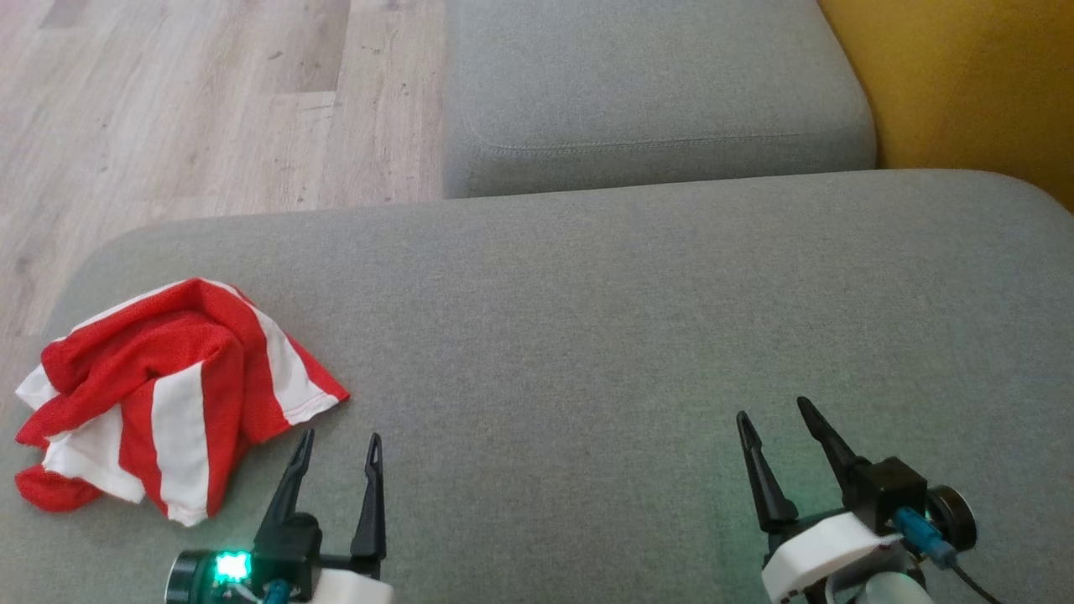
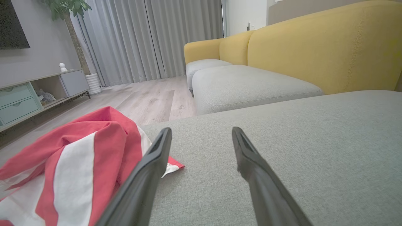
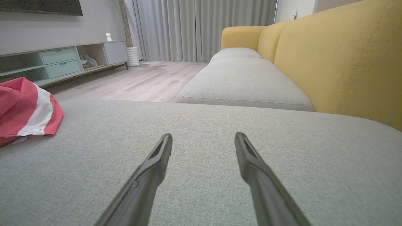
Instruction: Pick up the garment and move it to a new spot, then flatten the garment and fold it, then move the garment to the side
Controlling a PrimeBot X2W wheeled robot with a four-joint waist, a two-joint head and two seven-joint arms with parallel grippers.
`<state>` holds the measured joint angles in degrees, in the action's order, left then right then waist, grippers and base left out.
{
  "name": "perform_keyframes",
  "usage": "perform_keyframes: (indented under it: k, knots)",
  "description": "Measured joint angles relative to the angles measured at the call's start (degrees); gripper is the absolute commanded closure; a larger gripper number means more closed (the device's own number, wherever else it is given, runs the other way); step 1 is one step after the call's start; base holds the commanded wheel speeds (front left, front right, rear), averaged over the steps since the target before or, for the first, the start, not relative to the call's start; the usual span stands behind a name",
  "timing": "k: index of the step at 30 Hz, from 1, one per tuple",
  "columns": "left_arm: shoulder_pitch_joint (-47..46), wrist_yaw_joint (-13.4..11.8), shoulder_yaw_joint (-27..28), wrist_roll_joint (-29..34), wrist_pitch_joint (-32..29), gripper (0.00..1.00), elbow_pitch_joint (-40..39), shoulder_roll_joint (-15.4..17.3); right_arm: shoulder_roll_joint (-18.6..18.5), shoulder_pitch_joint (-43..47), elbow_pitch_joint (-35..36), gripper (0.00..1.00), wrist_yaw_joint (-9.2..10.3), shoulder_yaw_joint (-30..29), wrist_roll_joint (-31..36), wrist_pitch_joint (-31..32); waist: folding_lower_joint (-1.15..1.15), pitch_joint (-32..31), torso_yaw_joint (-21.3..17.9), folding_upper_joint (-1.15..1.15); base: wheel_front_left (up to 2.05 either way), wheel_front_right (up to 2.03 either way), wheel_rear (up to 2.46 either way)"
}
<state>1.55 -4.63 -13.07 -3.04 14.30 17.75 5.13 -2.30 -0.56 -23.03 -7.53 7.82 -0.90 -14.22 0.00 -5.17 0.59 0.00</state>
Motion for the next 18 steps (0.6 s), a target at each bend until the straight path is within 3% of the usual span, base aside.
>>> perform_keyframes:
  k: [18]
  knots:
    - [-0.03, 1.14, 1.96, -1.03, 0.0, 0.0, 1.53, -1.21, -0.01, -0.01, -0.56, 0.0, 0.0, -0.11, 0.15, 0.0, 0.0, 0.83, 0.29, 0.0, 0.0, 0.0, 0.0]
